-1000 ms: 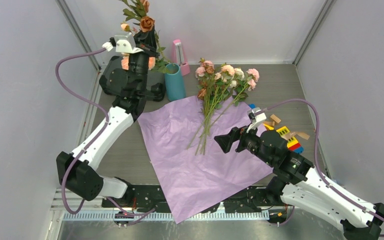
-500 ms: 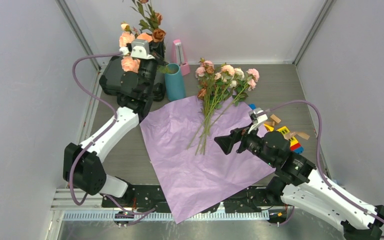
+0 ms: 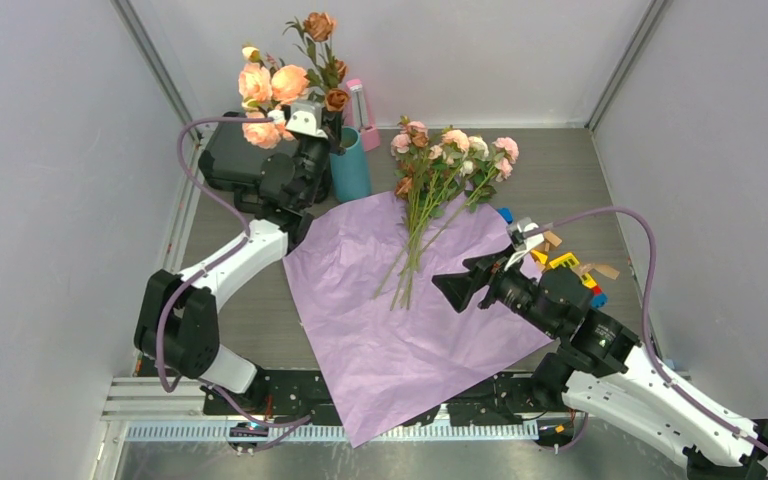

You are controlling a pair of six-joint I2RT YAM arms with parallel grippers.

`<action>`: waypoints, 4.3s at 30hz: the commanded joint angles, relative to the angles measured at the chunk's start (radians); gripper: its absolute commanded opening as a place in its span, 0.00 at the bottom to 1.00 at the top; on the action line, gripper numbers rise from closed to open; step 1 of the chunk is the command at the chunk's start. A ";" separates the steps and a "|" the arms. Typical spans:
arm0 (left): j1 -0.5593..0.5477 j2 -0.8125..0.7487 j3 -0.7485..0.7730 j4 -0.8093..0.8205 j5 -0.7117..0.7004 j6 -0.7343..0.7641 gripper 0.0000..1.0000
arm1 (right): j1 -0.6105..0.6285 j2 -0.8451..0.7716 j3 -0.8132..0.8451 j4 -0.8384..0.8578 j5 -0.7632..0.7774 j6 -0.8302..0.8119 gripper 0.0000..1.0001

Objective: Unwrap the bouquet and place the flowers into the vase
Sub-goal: Insert the fake flower into the vase.

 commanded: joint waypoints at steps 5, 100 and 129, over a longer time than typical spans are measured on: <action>-0.005 0.043 -0.041 0.070 -0.015 0.054 0.00 | 0.002 -0.049 -0.013 0.036 0.013 0.007 1.00; 0.025 0.074 0.006 -0.273 0.098 0.033 0.56 | 0.002 -0.111 -0.038 0.034 0.025 0.055 0.99; -0.011 -0.334 -0.025 -0.987 0.128 -0.286 0.80 | 0.002 -0.014 0.100 -0.187 0.124 0.185 0.98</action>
